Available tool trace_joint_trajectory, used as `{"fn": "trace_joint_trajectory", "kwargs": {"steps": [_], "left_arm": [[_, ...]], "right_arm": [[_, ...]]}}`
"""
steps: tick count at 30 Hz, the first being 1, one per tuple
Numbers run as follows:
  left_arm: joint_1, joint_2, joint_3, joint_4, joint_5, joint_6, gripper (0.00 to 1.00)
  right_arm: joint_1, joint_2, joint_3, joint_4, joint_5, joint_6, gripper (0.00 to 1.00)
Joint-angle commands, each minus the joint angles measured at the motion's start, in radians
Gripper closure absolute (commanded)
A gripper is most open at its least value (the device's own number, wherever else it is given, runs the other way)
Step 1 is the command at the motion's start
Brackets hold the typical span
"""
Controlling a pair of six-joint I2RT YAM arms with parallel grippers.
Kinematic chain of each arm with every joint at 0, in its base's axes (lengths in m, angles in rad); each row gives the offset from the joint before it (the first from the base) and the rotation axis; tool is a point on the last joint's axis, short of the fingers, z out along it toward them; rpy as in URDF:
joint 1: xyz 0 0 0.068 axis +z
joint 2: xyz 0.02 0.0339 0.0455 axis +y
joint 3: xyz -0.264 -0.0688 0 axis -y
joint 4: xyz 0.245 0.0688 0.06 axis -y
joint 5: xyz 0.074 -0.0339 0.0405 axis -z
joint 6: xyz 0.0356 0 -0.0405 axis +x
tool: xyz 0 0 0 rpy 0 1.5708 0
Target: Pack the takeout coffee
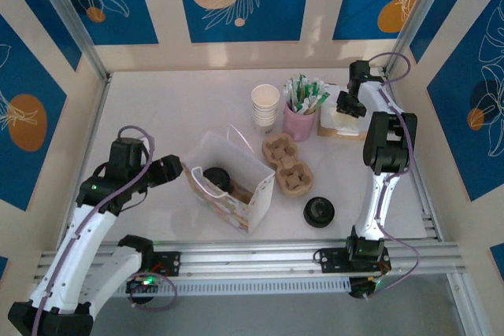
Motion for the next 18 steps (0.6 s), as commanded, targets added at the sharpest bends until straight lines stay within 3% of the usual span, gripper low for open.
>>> {"fn": "trace_joint_trajectory", "kwargs": {"steps": [1,10,18], "left_arm": [[-0.005,-0.012,0.000,-0.018,-0.014,0.016,0.26],[-0.005,-0.012,-0.008,-0.014,-0.011,0.016,0.26],[-0.005,-0.020,-0.008,-0.028,-0.015,0.019,0.26]], "right_arm": [[0.002,0.022,0.035,-0.015,-0.012,-0.008,0.70],[-0.004,0.056,0.046,-0.027,0.000,-0.015,0.66],[-0.005,0.053,0.037,-0.017,-0.005,-0.002,0.77]]}}
